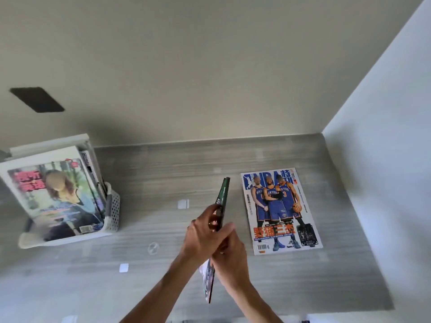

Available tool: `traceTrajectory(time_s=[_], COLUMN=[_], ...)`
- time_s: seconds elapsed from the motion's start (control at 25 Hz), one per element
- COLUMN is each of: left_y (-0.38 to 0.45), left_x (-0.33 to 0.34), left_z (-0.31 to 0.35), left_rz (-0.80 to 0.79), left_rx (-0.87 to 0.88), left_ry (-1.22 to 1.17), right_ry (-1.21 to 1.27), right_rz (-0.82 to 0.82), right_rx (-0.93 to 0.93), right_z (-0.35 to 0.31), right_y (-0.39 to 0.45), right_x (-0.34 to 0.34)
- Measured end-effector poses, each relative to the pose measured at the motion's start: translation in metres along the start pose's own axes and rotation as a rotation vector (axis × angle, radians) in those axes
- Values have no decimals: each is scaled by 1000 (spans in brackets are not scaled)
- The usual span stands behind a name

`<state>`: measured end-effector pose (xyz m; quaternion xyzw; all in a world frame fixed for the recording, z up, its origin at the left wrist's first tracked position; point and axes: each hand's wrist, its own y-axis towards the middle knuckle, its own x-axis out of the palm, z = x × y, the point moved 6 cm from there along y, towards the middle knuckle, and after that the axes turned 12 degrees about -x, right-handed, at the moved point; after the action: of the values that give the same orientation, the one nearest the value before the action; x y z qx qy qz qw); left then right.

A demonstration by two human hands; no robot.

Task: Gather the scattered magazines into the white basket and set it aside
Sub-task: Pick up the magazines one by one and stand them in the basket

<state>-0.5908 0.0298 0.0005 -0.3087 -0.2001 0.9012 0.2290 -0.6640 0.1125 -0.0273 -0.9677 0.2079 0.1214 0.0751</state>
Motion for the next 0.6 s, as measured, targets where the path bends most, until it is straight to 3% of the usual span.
traceTrajectory(time_s=[0.04, 0.12, 0.24, 0.32, 0.44, 0.52, 0.6], left_y=[-1, -4, -16, -33, -50, -56, -59], left_x=[-21, -48, -86, -110, -152, -188, -222], left_z=[3, -3, -30, -40, -59, -82, -112], left_rz=[178, 311, 219, 98, -13, 54, 249], left_rx=[-5, -5, 42, 161, 229, 191, 130], left_ry=[119, 151, -73, -221, -340, -400, -354], right_ry=[1, 24, 26, 3, 76, -24, -72], right_rz=[-100, -274, -197, -157, -320, -430, -477], right_rx=[-55, -96, -40, 111, 174, 87, 4], right_z=[-9, -14, -7, 1, -1, -16, -30], right_y=[-4, -10, 5, 22, 45, 51, 47], right_x=[15, 32, 26, 18, 21, 34, 54])
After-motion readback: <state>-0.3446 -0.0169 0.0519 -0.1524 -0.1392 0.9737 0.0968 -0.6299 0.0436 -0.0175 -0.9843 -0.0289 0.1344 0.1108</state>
